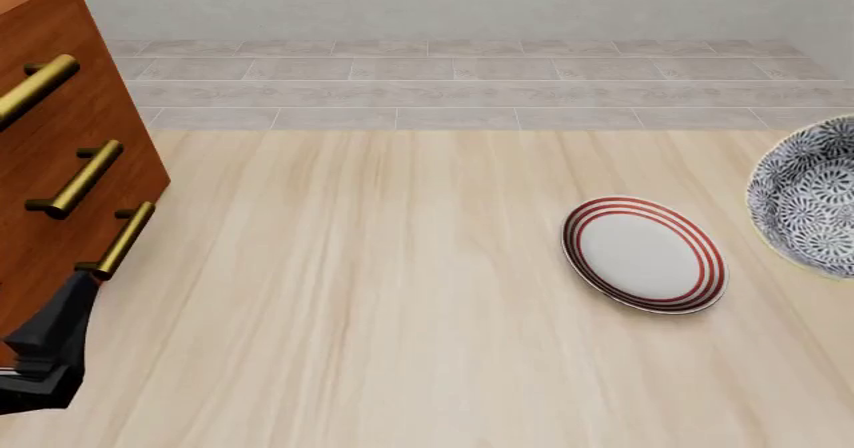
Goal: Put the bowl on top of the cabinet.
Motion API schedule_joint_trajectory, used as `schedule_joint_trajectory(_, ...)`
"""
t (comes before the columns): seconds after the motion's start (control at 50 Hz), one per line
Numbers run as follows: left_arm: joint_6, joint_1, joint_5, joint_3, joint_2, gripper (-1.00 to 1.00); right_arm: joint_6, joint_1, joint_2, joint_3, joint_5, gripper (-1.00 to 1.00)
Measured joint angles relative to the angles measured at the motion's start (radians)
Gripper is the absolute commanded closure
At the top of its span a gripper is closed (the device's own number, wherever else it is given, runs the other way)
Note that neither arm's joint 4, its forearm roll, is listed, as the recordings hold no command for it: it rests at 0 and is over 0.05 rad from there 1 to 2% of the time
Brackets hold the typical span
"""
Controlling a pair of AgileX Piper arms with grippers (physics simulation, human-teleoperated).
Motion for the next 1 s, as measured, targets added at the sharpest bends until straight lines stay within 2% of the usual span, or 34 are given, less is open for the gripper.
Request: schedule_joint_trajectory(1.0,-0.004,-0.008,0.004,0.0,-0.007,-1.0,0.029,0.377,0.042,-0.123,0.003,1.0)
